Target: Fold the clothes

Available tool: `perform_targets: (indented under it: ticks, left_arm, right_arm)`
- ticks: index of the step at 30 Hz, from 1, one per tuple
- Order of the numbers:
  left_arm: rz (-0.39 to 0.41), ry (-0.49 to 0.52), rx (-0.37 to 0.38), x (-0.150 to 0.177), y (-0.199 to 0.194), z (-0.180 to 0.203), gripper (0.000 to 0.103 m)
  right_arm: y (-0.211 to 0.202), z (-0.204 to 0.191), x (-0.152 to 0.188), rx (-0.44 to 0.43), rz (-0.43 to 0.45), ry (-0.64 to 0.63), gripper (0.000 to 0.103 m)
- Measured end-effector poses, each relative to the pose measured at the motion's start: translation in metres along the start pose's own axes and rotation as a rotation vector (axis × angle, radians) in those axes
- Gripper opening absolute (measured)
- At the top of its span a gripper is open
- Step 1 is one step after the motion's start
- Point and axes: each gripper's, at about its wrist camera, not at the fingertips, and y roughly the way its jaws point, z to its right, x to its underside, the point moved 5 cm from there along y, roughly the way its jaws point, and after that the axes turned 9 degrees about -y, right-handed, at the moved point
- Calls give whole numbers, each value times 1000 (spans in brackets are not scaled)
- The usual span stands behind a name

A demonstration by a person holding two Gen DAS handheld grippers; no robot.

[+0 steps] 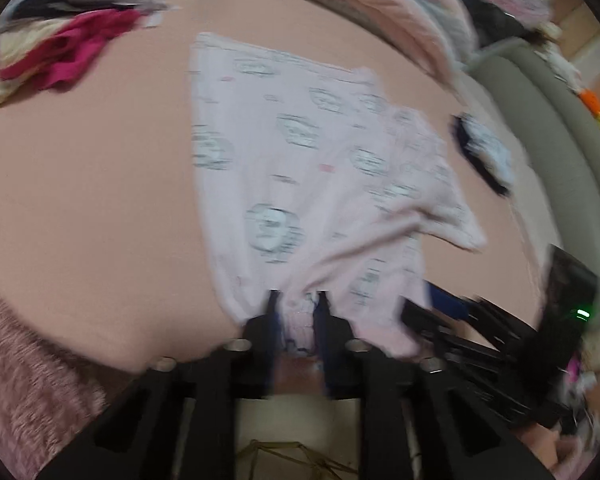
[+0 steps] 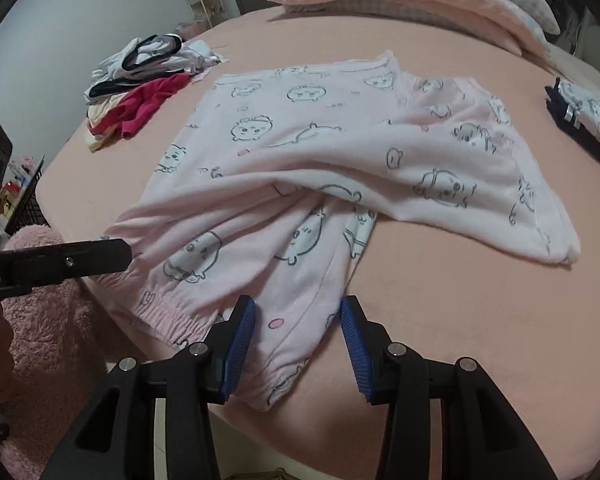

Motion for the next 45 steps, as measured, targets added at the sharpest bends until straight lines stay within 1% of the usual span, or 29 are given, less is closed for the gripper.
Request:
perform_targets:
  ticks: [1, 3, 5, 6, 9, 11, 12, 14, 15, 16, 17, 18, 19, 20, 21, 22, 23, 24, 25, 28, 30, 32, 35, 36, 38, 39, 40, 43, 45]
  left_arm:
    - [15, -27, -20, -1, -1, -4, 11]
    - [33, -58, 1, -1, -7, -4, 10]
    - [34, -63, 11, 1, -14, -2, 10]
    - [30, -71, 9, 2, -14, -4, 9]
    - [15, -95, 0, 7, -14, -8, 9]
    - [-27, -121, -8, 11, -4, -15, 9]
    - [-48, -135, -12, 13, 2, -18, 10]
    - [-58, -131, -26, 16, 13, -23, 15]
    - [-62, -128, -33, 18, 19, -26, 15]
    - [-60, -118, -47, 16, 16, -23, 16]
    - [-58, -106, -63, 14, 12, -20, 18]
    - [-55, -94, -78, 12, 8, -17, 24]
    - [-52, -83, -93, 10, 3, -14, 26]
    - [-25, -53, -104, 7, -4, -7, 26]
    - [8, 0, -129, 3, -12, 4, 27]
    - [27, 47, -151, 1, -15, 13, 27]
    - [45, 107, -171, -1, -16, 23, 27]
    - [58, 176, -173, -4, -14, 39, 27]
    - [70, 245, -173, -6, -11, 55, 27]
    - [56, 382, -116, -12, 13, 102, 27]
    - [55, 474, -53, -9, 34, 140, 27]
    - [56, 529, -20, -5, 59, 173, 27]
    - [-7, 588, 20, 6, 97, 209, 27]
    - [-24, 602, 29, 9, 108, 220, 27]
    - [-38, 618, 42, 15, 125, 235, 27]
    - [-44, 626, 48, 18, 133, 243, 27]
    - [-48, 639, 48, 21, 137, 249, 27]
    - [-47, 690, 31, 30, 149, 262, 27]
    - [-49, 729, 22, 34, 156, 266, 27]
  right_arm:
    - [-1, 1, -1, -5, 1, 9, 44]
    - [-12, 2, -3, 31, 39, -7, 44]
    - [-27, -7, -8, 37, 104, -58, 44]
    - [-33, -11, -11, 35, 117, -71, 44]
    - [-26, -16, -11, 36, 83, -72, 44]
    - [-10, -11, -3, 73, -8, -66, 44]
    - [-4, -7, 2, 85, -44, -63, 47]
    - [-6, 2, 6, 59, -47, -26, 53]
    - [-7, 6, 8, 43, -63, -8, 54]
    - [-9, 11, 9, 26, -65, 8, 54]
    - [-12, 15, 11, 8, -64, 23, 54]
    - [-15, 20, 12, -8, -58, 44, 54]
    - [-21, 25, 12, -18, -47, 70, 54]
    - [-28, 31, 12, -26, -34, 96, 54]
    - [-34, 36, 12, -34, -22, 122, 54]
    - [-45, 47, 10, -5, -4, 144, 54]
    - [-53, 58, 7, 36, 3, 158, 55]
    - [-60, 72, 4, 82, -6, 168, 55]
    - [-67, 91, 3, 161, -27, 184, 55]
    - [-81, 140, -3, 269, -44, 246, 55]
    - [-88, 167, -4, 250, -26, 314, 55]
    - [-95, 192, 0, 238, 20, 393, 55]
    - [-98, 217, 19, 248, 61, 526, 55]
    - [-97, 224, 29, 247, 61, 584, 55]
    - [-87, 230, 45, 201, 27, 669, 55]
    - [-83, 230, 47, 177, 12, 678, 55]
    - [-83, 229, 45, 178, 6, 661, 55]
    - [-88, 223, 32, 264, 10, 554, 55]
    - [-87, 220, 27, 311, -5, 505, 56]
